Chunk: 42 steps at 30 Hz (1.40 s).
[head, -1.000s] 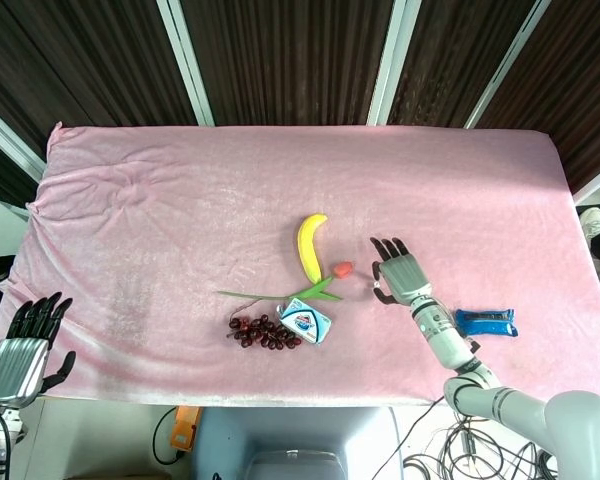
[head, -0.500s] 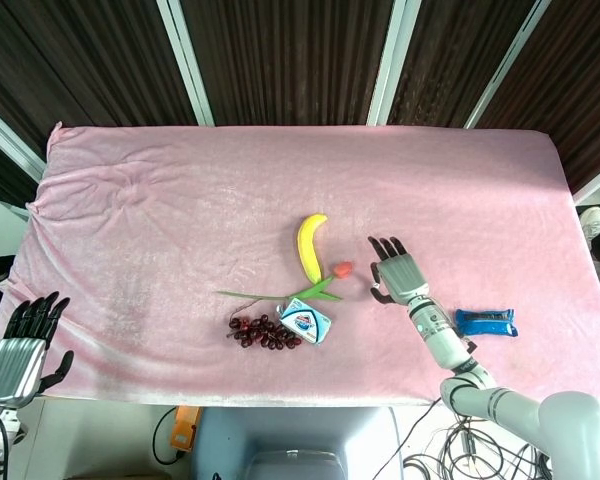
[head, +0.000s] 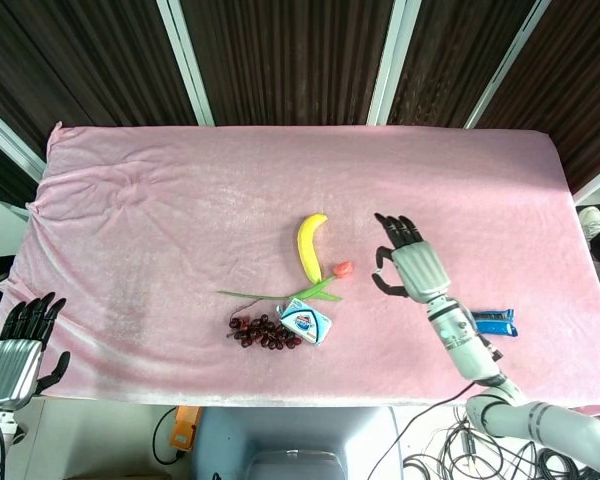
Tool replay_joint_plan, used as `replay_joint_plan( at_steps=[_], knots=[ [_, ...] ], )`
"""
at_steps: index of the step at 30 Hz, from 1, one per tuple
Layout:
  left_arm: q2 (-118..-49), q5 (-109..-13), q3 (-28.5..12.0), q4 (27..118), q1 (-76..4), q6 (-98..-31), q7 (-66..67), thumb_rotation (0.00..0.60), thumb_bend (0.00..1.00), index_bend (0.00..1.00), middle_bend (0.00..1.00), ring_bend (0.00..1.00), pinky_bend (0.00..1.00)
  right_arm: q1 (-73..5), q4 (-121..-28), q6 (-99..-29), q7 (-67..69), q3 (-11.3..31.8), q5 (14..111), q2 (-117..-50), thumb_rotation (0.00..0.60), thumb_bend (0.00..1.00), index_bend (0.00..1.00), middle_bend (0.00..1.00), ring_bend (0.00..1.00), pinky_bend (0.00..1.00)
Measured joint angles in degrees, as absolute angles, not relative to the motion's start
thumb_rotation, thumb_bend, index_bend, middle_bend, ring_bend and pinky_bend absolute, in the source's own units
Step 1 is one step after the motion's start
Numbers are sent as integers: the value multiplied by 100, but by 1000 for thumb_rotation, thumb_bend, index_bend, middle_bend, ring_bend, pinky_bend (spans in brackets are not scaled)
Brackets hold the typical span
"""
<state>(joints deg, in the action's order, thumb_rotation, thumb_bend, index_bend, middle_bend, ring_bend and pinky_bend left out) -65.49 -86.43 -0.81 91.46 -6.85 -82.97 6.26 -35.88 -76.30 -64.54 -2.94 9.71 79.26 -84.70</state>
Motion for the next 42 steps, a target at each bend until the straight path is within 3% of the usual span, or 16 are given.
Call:
replay_joint_plan(
  at_steps=[4, 7, 9, 10, 17, 25, 34, 42],
  knots=[
    [-6566, -8626, -85, 9151, -696, -8266, 674, 600, 403, 0, 0, 0, 0, -3379, -7848, -6555, -14, 994, 7904, -8115, 600, 477, 634, 43, 0, 0],
    [-6580, -8609, -93, 9154, -708, -8243, 708, 600, 402, 0, 0, 0, 0, -3396, -7798, -6325, -6, 976, 7815, -8109, 600, 432, 349, 36, 0, 0],
    [-6584, -8595, -97, 9154, -715, -8224, 714, 600, 403, 0, 0, 0, 0, -3431, -7797, -6085, 31, 963, 7734, -8095, 600, 344, 77, 10, 0, 0],
    [-6585, -8588, -98, 9152, -717, -8216, 714, 600, 404, 0, 0, 0, 0, -3448, -7809, -5986, 75, 959, 7708, -8081, 600, 302, 15, 1, 0, 0],
    [-6566, -8581, -102, 9145, -722, -8203, 675, 600, 403, 0, 0, 0, 0, -3426, -8102, -6026, 304, 927, 7818, -7832, 600, 228, 0, 0, 0, 0],
    [-6564, -8622, -85, 9151, -686, -8273, 678, 600, 404, 0, 0, 0, 0, -2743, -8935, -6929, -207, 629, 8033, -7176, 600, 229, 0, 0, 0, 0],
    [-6617, -8734, -72, 9128, -677, -8346, 746, 600, 402, 0, 0, 0, 0, -1235, -9314, -8366, -766, -192, 8226, -6744, 600, 229, 0, 0, 0, 0],
    [-6695, -8808, -65, 9071, -698, -8363, 817, 600, 402, 0, 0, 0, 0, -1048, -9287, -8524, -657, -291, 8589, -6649, 600, 229, 0, 0, 0, 0]
  ],
)
